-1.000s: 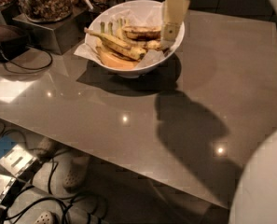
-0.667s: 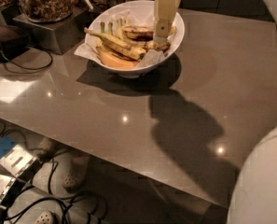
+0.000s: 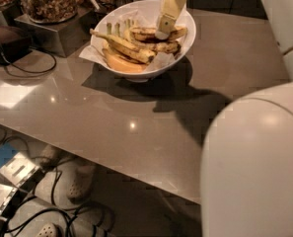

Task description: Pick banana from white bowl

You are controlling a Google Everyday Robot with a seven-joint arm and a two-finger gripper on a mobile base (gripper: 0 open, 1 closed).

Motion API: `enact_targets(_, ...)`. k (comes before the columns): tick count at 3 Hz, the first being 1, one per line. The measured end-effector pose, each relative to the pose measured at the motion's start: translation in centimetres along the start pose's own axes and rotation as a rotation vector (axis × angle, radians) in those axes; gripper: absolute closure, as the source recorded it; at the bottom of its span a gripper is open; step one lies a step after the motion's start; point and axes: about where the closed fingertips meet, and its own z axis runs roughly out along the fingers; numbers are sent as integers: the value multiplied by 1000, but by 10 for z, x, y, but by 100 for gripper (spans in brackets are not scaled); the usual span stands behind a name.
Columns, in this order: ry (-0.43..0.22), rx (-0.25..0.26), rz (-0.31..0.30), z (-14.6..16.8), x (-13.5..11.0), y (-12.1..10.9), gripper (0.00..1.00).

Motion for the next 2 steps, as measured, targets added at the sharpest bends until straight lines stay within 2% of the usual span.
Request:
enact_targets(1, -59, -14, 42, 16, -11, -18, 9)
enact_targets(2, -72, -25, 81, 32, -16, -28, 20)
